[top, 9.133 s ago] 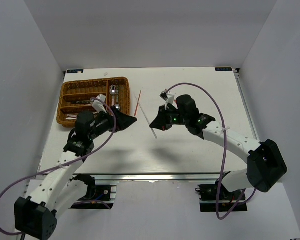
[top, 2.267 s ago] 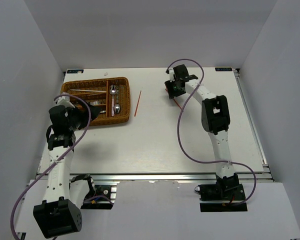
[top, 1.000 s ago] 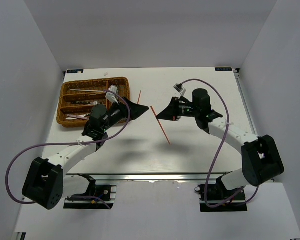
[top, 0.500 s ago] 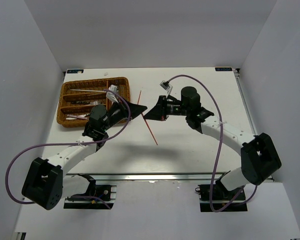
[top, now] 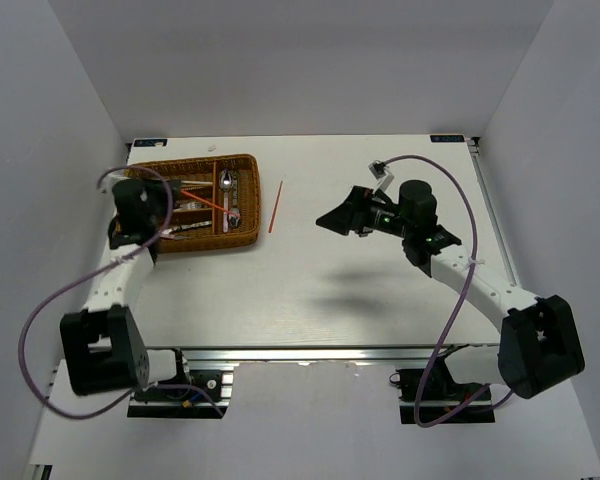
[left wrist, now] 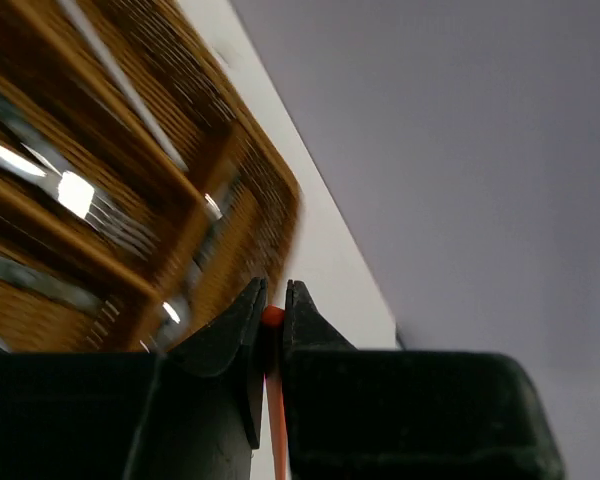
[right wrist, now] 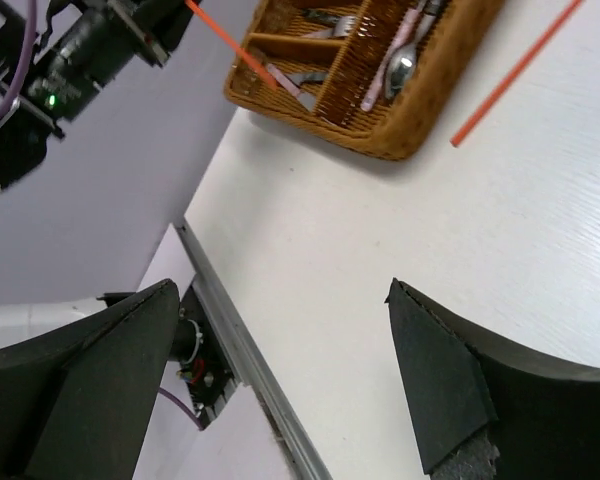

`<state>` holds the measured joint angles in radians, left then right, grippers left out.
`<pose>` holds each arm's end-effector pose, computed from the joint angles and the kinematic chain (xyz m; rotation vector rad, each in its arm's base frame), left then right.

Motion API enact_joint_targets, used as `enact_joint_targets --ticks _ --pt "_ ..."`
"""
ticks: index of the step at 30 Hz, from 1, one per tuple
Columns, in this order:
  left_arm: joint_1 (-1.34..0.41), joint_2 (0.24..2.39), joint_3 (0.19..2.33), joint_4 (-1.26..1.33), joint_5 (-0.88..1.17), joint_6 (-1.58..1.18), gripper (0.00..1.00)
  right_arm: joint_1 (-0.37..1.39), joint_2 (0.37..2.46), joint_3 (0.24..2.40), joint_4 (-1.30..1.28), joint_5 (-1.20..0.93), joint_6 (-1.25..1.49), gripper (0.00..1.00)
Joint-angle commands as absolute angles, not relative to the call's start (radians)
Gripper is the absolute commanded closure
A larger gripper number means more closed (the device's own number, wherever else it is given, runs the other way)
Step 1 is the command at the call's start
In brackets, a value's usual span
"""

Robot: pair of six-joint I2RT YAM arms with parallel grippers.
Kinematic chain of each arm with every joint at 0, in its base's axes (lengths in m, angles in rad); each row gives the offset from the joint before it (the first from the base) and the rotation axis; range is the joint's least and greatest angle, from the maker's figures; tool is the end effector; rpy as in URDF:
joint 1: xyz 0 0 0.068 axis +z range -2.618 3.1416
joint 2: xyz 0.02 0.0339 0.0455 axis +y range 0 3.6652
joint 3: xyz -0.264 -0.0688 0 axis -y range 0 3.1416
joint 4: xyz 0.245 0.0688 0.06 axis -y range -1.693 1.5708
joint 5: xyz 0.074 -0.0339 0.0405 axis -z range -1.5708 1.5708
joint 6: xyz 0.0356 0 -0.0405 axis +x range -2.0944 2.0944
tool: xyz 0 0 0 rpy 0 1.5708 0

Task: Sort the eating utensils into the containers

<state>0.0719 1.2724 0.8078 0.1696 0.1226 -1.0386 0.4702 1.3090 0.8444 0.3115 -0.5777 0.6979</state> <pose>0.2925 0.0167 0.2779 -0.9459 1.6918 -0.7723 0.2588 0.1533 0.2965 -0.2568 1.8810 1.3259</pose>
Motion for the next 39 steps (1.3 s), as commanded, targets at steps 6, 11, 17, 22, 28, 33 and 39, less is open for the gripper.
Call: enact_joint_targets --ticks 6,11,17,22,28,33,39 --pt "0.353 1.714 1.113 0.234 0.109 -1.327 1.0 0.439 1.247 0.775 0.227 -0.551 0.591 0.11" --pt "0.367 1.943 1.301 0.247 0.126 -1.35 0.97 0.428 1.273 0.773 0.193 -0.561 0.529 0.11" --pt "0.367 2.063 1.407 0.247 0.104 -1.358 0.87 0.414 1.316 0.81 0.173 -0.574 0.492 0.11" --pt "0.367 2.088 1.416 0.239 0.083 -1.355 0.55 0.413 1.354 0.822 0.178 -0.578 0.485 0.11" --pt "0.364 2.051 1.365 0.253 0.077 -1.347 0.43 0.413 1.399 0.825 0.215 -0.594 0.508 0.11" --pt "0.364 1.953 1.27 0.313 0.101 -1.359 0.34 0.417 1.433 0.844 0.226 -0.572 0.531 0.1" --pt "0.324 1.8 1.236 0.244 0.132 -1.243 0.02 0.51 1.512 1.004 0.043 -0.254 0.494 0.11"
